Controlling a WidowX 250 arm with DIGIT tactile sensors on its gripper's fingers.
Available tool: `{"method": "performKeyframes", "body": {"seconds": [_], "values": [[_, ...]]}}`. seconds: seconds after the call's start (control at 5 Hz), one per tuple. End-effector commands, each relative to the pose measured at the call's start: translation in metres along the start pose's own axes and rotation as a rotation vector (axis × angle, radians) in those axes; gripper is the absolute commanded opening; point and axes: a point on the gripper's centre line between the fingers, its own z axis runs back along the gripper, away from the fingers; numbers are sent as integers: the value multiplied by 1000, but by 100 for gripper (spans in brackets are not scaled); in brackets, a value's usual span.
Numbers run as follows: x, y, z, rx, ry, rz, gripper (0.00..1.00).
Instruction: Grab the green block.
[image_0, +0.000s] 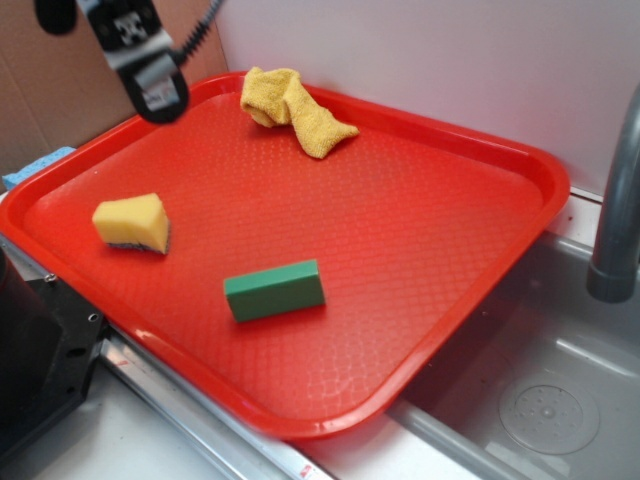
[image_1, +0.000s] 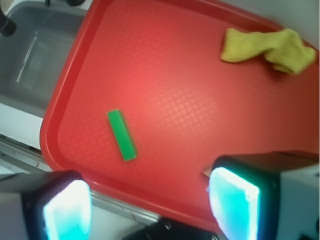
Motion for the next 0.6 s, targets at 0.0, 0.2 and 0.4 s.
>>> {"method": "performKeyframes", "body": {"seconds": [0.0, 0.2, 0.4], "values": [[11, -15, -42, -5, -1, -4, 100], [12, -13, -66, -3, 8, 27, 100], [13, -16, -89, -9, 34, 11, 100]]}}
